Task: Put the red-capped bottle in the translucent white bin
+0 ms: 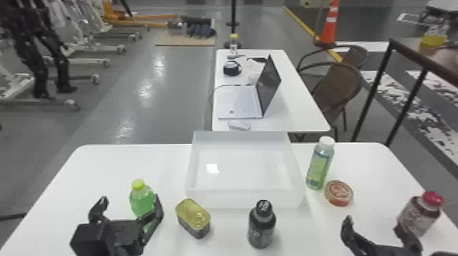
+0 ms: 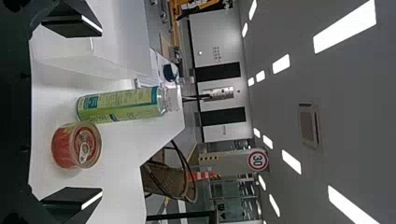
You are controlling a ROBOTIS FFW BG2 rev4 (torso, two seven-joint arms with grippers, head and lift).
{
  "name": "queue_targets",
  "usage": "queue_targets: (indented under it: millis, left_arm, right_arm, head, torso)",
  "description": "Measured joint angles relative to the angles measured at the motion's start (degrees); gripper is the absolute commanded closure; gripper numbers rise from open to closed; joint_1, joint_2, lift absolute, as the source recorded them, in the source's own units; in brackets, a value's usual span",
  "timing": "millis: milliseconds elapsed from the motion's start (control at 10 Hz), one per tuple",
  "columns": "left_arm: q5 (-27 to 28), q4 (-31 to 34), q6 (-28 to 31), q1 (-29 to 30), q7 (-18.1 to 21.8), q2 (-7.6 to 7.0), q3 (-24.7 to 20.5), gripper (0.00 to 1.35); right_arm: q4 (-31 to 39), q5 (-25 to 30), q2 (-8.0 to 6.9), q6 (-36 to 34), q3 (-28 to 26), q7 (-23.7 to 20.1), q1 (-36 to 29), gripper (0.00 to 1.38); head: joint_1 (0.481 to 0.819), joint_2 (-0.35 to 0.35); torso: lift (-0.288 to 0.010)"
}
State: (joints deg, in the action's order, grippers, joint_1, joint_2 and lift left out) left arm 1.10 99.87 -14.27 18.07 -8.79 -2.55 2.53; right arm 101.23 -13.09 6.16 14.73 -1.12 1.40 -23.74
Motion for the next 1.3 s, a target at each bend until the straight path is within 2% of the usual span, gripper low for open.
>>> queue_targets:
  millis: [300,400,500,700,800,1000,1300]
  left_arm:
    - [-0.6,-0.4,-0.4,0.0,0.0,0.08,0.1,0.13]
    - [-0.9,-0.7,-0.7,0.0,0.0,0.09,0.2,0.12]
    - [-1.3,-1.1,-0.9,-0.1,0.0,0.13,0.3,0.13]
    - [-1.5,-1.3,-1.1,-0.1,0.0,0.18,0.3,0.13]
    - [-1.7,-1.3,-1.1,-0.1,0.0,0.23,0.3,0.13]
    - [-2.1,-1.5,-1.1,-0.1,0.0,0.29,0.4,0.13]
    - [-3.4,-1.9,-1.3,-0.1,0.0,0.25,0.5,0.13]
  right_arm:
    - [-2.2,0.9,-2.49,2.0,-5.7,1.1,-1.7,0.10]
    - [-4.5,0.7,-2.91,4.1,-8.1,-0.2,-1.5,0.10]
    - [-7.3,0.1,-2.86,6.3,-10.4,-2.3,-0.7,0.10]
    - [-10.0,1.1,-2.79,7.3,-13.9,-2.7,0.8,0.11]
    - [-12.6,2.2,-2.65,7.8,-15.8,-4.3,2.4,0.13]
    - [-21.4,2.6,-1.91,11.1,-19.4,-12.1,7.7,0.18]
    - [-29.3,1.6,0.05,12.1,-20.7,-15.6,12.6,0.24]
  head:
    - [0.549,0.000]
    - [0.549,0.000]
    - [0.549,0.000]
    - [0.549,0.000]
    - [0.549,0.000]
    - [0.549,0.000]
    - [0.549,0.000]
  torso:
    - [-0.100]
    - [-0.100]
    - [-0.100]
    - [-0.100]
    - [-0.100]
    - [-0.100]
    - [-0.100]
